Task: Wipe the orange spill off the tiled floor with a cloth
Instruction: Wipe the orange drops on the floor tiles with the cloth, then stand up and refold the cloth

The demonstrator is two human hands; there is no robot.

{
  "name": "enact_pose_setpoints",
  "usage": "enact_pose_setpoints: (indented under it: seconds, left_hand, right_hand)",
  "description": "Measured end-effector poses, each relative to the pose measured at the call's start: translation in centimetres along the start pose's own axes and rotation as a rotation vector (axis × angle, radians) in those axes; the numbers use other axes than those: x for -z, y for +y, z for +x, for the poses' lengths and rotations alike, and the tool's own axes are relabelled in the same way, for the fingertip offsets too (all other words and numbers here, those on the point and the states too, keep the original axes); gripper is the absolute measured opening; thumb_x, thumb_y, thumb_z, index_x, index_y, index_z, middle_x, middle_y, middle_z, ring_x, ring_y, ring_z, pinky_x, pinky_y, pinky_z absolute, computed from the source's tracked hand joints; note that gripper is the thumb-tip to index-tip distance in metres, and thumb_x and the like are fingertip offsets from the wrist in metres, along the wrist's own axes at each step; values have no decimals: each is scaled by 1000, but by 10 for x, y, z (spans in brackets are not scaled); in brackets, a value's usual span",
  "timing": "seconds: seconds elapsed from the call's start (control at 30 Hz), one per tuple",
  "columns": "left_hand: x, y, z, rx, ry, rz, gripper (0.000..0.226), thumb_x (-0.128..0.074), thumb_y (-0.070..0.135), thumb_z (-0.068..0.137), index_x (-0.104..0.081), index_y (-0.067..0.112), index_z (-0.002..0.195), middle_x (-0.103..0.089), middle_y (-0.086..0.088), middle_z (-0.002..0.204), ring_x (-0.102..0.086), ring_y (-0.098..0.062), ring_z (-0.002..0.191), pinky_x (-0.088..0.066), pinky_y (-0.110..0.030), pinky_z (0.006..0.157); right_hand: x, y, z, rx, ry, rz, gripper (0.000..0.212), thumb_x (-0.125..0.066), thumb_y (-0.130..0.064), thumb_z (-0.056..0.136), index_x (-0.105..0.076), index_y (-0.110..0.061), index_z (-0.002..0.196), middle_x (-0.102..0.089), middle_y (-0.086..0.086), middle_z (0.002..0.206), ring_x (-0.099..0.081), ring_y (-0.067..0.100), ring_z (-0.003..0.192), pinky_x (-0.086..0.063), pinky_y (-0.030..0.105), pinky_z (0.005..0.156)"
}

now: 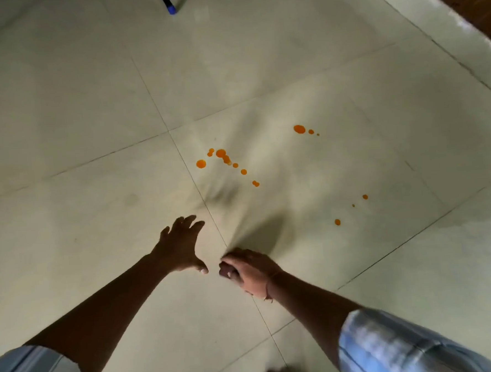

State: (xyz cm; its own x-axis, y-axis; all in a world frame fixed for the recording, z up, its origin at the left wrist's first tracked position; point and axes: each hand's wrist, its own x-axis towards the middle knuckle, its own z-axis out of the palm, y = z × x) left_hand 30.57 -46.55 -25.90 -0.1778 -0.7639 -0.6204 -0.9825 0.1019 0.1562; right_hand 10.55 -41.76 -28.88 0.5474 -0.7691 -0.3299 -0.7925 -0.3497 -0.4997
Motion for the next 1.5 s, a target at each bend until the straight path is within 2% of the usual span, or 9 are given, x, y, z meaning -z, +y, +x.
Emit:
enact_pose_setpoints:
  seconds: [0.13, 0.27, 0.43, 0.57, 0.77, 0.97, 1.23, 1.37, 1.5]
  left_hand:
    - [53, 28, -55, 153, 50, -654, 58, -79, 40, 74, -61, 15, 123, -65, -5, 123, -63, -20, 108, -46, -26, 86]
    - [168, 88, -149, 197, -79, -1355, 31, -58, 39, 93, -67, 13, 108, -71, -5, 100, -65, -18, 78, -49, -27, 70]
    - [305, 140, -275, 78, -45, -1592, 24, -51, 32, 97, -68, 17, 104, -68, 2, 91, -65, -14, 81, -47, -29, 75]
    - [418, 171, -392, 31, 91, -1660, 21, -51, 13, 95, -70, 12, 105, -67, -4, 93, -61, -20, 84, -48, -29, 71]
    - [526, 222, -513, -126, 108, -1676, 23, -48, 9, 95, -65, 17, 108, -64, -6, 95, -63, -21, 80, -54, -33, 70]
    - [586, 281, -558, -195, 7, -1593, 36, -43, 42, 99, -54, 24, 128, -64, -13, 108, -68, -27, 84, -58, -34, 66]
    - [608, 387, -525, -113, 100, -1855, 33, -53, 28, 97, -64, 4, 117, -65, -18, 119, -62, -31, 111, -46, -49, 103]
    - [628, 426, -515, -83, 278, -1914, 23, -47, 13, 97, -65, 3, 108, -68, -17, 111, -67, -26, 97, -52, -39, 94]
    - [648, 443, -496, 23, 508, -1797, 28, -44, -1, 96, -66, 0, 112, -68, -21, 108, -67, -31, 95, -52, -43, 96]
  right_hand:
    - [105, -27, -18, -338, 108, 477, 16, -61, -22, 86, -66, -24, 100, -69, 3, 101, -65, 21, 91, -49, 27, 76]
    - [241, -93, -60, -416, 186, 891, 28, -77, -18, 74, -62, -22, 98, -64, 7, 78, -59, 22, 61, -48, 28, 55]
    - [393, -189, -143, -217, 224, 713, 63, -86, -23, 63, -54, -30, 116, -63, -19, 105, -57, -9, 98, -44, 7, 76]
    - [520, -259, -231, -167, 299, 696, 61, -87, -14, 63, -59, -21, 117, -65, -14, 103, -62, 5, 100, -48, 14, 81]
    - [647, -330, -320, -50, 616, 564, 31, -82, -3, 65, -57, -19, 76, -60, -6, 70, -53, 7, 66, -45, 14, 62]
    - [733, -334, -365, 222, 633, 253, 31, -82, -17, 70, -51, -22, 68, -50, -2, 75, -48, 13, 66, -43, 22, 64]
    - [795, -267, -391, 468, 763, -5, 25, -72, 0, 66, -61, -19, 78, -59, -3, 82, -52, 22, 82, -46, 42, 70]
    - [821, -240, -396, 420, 768, 174, 46, -73, -10, 70, -61, -16, 114, -59, 1, 112, -52, 21, 105, -44, 35, 92]
    - [843, -216, -381, 101, 350, 674, 60, -81, -42, 67, -57, -19, 117, -65, -5, 108, -62, 10, 97, -51, 30, 88]
